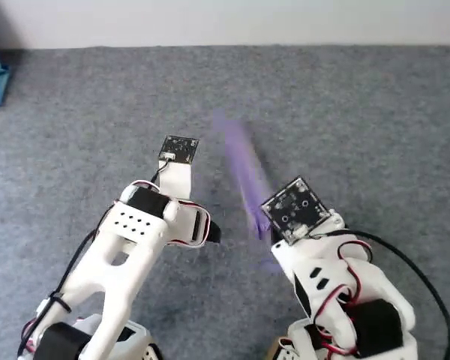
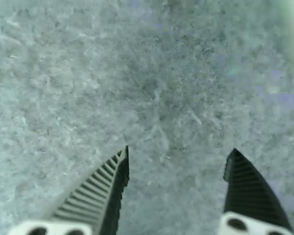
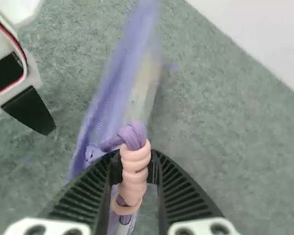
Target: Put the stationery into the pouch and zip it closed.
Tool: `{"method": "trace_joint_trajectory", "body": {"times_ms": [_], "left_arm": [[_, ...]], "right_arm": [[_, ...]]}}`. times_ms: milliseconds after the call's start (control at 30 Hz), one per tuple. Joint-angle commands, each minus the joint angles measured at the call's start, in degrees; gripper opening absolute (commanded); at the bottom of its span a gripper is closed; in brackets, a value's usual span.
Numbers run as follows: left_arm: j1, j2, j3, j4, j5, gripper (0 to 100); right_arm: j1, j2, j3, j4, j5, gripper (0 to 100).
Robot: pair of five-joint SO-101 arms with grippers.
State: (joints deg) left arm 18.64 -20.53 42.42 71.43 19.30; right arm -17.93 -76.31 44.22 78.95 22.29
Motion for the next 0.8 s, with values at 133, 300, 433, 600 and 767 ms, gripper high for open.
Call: {"method": "trace_joint_trajectory", "body": {"times_ms": [133,300,433,600,767], "left_arm": [[0.1,-3.2,-3.9,7.2,0.1,30],[0.1,-11.7,-4.2,7.4,0.1,30],[0.1,-19.3,-4.0,6.2,0.1,30],[0.4,-27.0,-3.8,6.6,3.0,30],[1.7,-31.7,0.4,6.1,3.8,30]], "right_arm": [[0.4,0.7,0.6,-1.0,-7.4,0.7],[0.6,0.4,0.6,-1.0,-7.3,0.7],[0.7,0.2,0.6,-1.0,-7.6,0.7],[0.7,0.6,0.6,-1.1,-11.6,0.7],[0.4,0.7,0.3,-1.0,-21.5,0.7]]}}
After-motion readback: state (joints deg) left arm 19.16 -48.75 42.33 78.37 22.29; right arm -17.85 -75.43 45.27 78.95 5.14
